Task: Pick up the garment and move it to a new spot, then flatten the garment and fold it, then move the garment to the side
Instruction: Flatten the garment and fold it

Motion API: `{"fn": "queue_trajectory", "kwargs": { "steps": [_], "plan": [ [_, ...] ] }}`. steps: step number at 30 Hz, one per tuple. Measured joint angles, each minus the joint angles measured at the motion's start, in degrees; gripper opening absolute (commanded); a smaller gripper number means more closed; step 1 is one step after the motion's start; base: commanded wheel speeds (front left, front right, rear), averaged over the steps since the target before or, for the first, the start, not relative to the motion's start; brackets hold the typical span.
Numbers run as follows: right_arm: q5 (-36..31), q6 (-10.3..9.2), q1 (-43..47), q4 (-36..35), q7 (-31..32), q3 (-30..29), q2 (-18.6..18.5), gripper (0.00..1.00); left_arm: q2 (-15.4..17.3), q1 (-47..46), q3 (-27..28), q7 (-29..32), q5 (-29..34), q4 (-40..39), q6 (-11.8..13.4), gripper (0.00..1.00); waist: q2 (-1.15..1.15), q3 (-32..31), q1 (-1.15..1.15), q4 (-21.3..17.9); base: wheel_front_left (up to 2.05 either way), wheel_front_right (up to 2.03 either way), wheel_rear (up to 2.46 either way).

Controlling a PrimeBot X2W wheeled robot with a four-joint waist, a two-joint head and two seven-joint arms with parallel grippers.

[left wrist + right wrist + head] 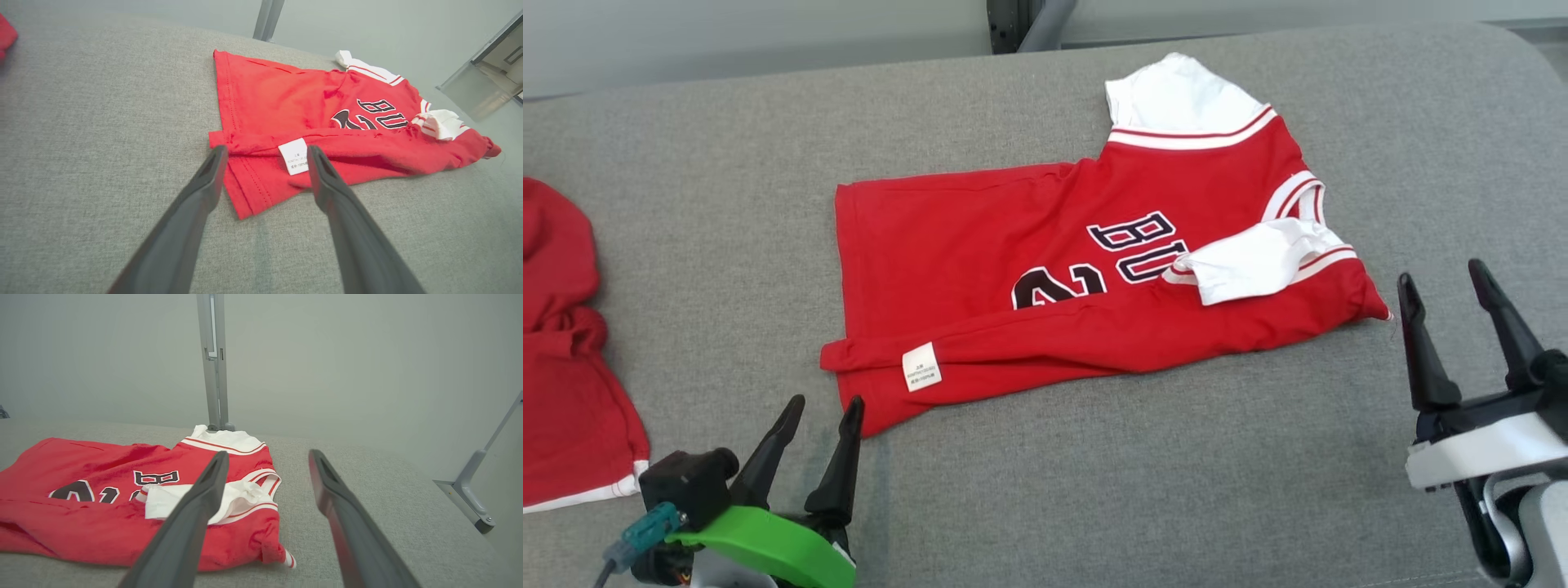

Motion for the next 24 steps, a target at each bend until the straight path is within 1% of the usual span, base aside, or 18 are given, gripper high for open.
{"fn": "queue_trajectory", "kwargs": {
  "steps": [4,6,8,12,14,15,20,24],
  "plan": [
    [-4.32,0.01,2.28,-3.76,-0.24,-2.78,3.04,1.00,-4.85,5.66,6.72,0.00,9.05,1.23,-0.96,1.00,0.00,-2.56,0.00,-0.18,0.00,0.00,0.00],
    [-5.36,0.01,3.73,-5.39,-0.29,-4.58,4.91,1.00,-8.16,8.27,10.69,0.00,12.23,1.71,-1.68,1.00,0.00,-3.81,0.00,-0.31,0.00,0.00,0.00],
    [-7.11,0.01,5.96,-5.52,-0.29,-5.09,5.65,1.00,-10.58,10.17,13.76,-0.01,15.68,2.41,-3.33,1.00,0.00,-4.99,0.00,-0.44,0.00,0.00,0.00],
    [-8.11,0.01,9.17,-4.04,-0.30,-6.22,7.82,1.00,-15.32,13.75,19.76,-0.07,21.54,4.07,-6.82,1.00,0.00,-7.34,0.00,-0.72,0.00,0.00,0.00],
    [-8.12,0.01,10.38,-3.03,-0.30,-7.11,8.54,1.00,-17.26,14.84,22.69,-0.08,23.68,5.02,-8.62,1.00,0.00,-8.34,0.00,-0.86,0.00,0.00,0.00],
    [-8.12,0.01,10.38,-3.03,-0.30,-7.11,8.54,1.00,-17.26,14.84,22.69,-0.08,23.68,5.02,-8.62,1.00,0.00,-8.34,0.00,-0.86,0.00,0.00,0.00],
    [-8.72,0.01,12.40,-1.59,-0.30,-8.37,10.03,1.00,-21.04,17.06,27.76,-0.08,28.95,6.81,-13.08,1.00,0.00,-10.19,0.00,-1.25,0.00,0.00,0.00],
    [-9.04,0.01,12.98,-1.54,-0.30,-9.60,10.96,1.00,-24.08,18.15,31.26,-0.08,32.19,7.24,-15.68,1.00,0.00,-11.15,0.00,-1.49,0.00,0.00,0.00]
  ]
}}
